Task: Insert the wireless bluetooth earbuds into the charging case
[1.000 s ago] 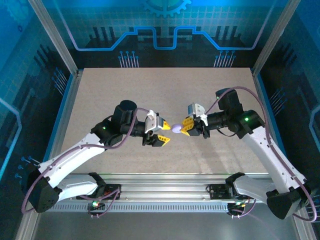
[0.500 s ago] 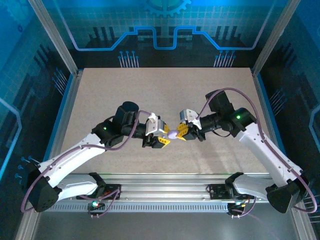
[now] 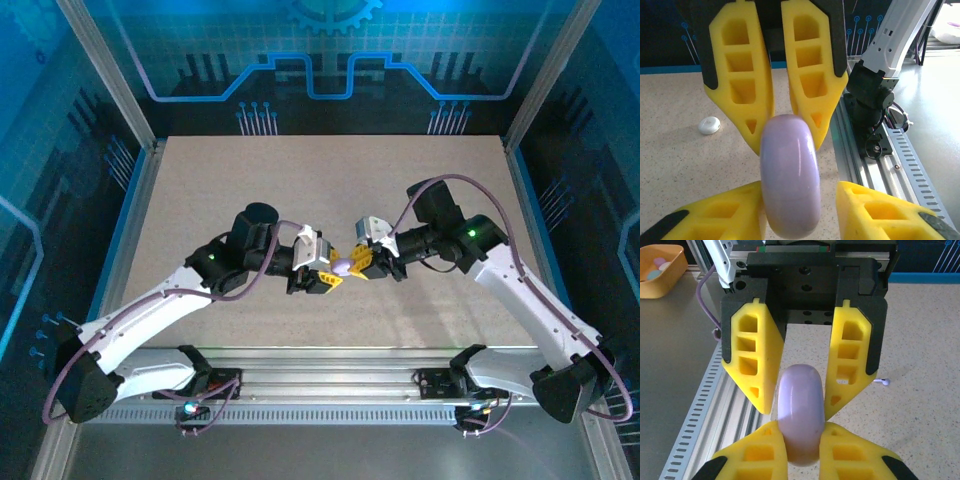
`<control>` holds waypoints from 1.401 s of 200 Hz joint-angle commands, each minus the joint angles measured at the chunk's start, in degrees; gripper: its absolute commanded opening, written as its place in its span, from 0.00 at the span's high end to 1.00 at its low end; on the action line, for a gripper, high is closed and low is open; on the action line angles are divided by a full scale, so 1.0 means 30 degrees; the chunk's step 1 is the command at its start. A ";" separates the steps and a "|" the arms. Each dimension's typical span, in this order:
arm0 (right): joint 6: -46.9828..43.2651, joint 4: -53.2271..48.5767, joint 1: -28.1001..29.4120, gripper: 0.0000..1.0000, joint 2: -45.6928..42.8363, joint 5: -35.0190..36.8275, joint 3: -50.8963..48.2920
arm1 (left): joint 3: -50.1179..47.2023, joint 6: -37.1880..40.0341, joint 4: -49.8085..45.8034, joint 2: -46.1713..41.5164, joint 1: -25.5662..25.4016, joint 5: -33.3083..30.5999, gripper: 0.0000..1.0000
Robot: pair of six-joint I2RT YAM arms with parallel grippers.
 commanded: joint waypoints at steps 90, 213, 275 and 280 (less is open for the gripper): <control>0.0753 0.0864 0.0349 0.89 -0.0125 -0.0574 -0.0445 | 0.0179 -0.0215 0.0328 0.0083 -0.0185 0.0112 0.83; 0.2223 0.2083 0.0697 0.56 -0.0098 -0.0333 -0.0711 | 0.0201 -0.0418 0.0558 -0.0034 -0.0180 -0.0150 0.92; 0.2640 0.2543 0.0447 0.59 -0.0214 -0.0096 -0.0739 | 0.0083 -0.0418 0.0443 -0.0100 -0.0197 -0.0095 0.93; 0.2752 0.2645 0.0341 0.59 -0.0255 -0.0160 -0.0768 | 0.0063 -0.0393 0.0419 -0.0121 -0.0181 -0.0095 0.93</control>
